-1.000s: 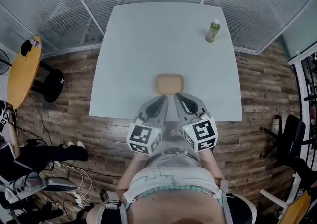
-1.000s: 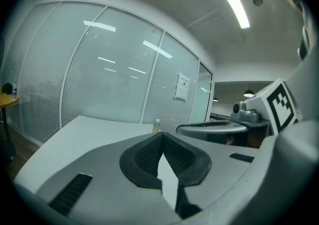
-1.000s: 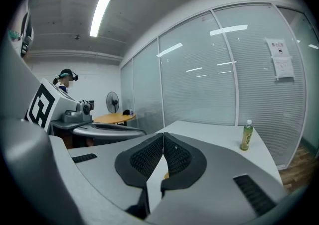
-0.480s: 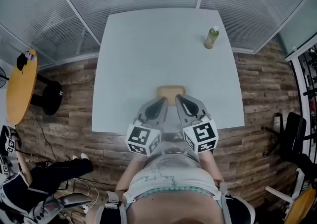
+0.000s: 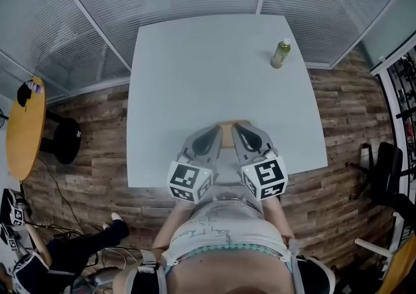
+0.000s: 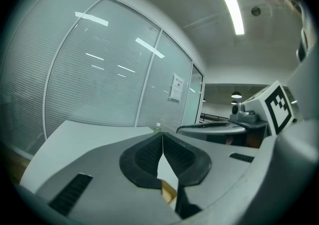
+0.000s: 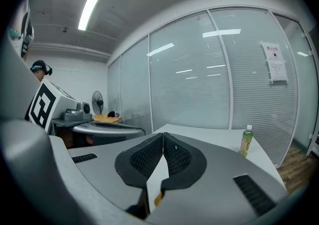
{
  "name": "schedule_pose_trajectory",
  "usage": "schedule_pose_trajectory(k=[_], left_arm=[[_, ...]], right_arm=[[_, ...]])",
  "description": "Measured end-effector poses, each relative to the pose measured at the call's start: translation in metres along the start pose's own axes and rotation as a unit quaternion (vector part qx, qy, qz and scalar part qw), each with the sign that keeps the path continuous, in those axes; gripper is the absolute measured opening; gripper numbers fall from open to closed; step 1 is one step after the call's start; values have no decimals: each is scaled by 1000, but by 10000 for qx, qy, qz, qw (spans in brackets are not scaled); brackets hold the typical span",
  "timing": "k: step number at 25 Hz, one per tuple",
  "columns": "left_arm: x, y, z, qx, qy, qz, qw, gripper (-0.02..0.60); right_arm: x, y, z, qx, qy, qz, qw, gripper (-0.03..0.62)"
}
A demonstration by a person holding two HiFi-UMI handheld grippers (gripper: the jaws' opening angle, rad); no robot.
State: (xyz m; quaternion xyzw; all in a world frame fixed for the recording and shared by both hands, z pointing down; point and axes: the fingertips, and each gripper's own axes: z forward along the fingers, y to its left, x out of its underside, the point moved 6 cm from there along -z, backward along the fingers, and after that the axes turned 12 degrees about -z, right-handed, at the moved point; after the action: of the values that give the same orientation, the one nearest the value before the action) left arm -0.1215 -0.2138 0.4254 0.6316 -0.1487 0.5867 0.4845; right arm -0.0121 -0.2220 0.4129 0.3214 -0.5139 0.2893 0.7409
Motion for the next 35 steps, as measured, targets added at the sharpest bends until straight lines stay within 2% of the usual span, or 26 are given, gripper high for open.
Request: schedule_pose_trajectory(k=[6, 11, 19, 23, 35], left_arm=[[-1, 20, 3, 77, 101, 58, 9999, 3], [-6, 19, 13, 36, 114, 110, 9999, 3], [-9, 0, 39, -352, -58, 71, 9993, 3], [-9, -8, 54, -429, -127, 30, 9990, 3], [-1, -8, 67, -612, -42, -16, 9981, 3]], right_arm=[[5, 9, 17, 57, 53, 100, 9999, 0], [4, -4, 16, 51, 18, 123, 9999, 0], [1, -45, 10, -289, -16, -87, 9995, 0], [2, -59, 11, -443, -36, -132, 9989, 0], [13, -78, 10, -463, 5, -60, 9989, 0]])
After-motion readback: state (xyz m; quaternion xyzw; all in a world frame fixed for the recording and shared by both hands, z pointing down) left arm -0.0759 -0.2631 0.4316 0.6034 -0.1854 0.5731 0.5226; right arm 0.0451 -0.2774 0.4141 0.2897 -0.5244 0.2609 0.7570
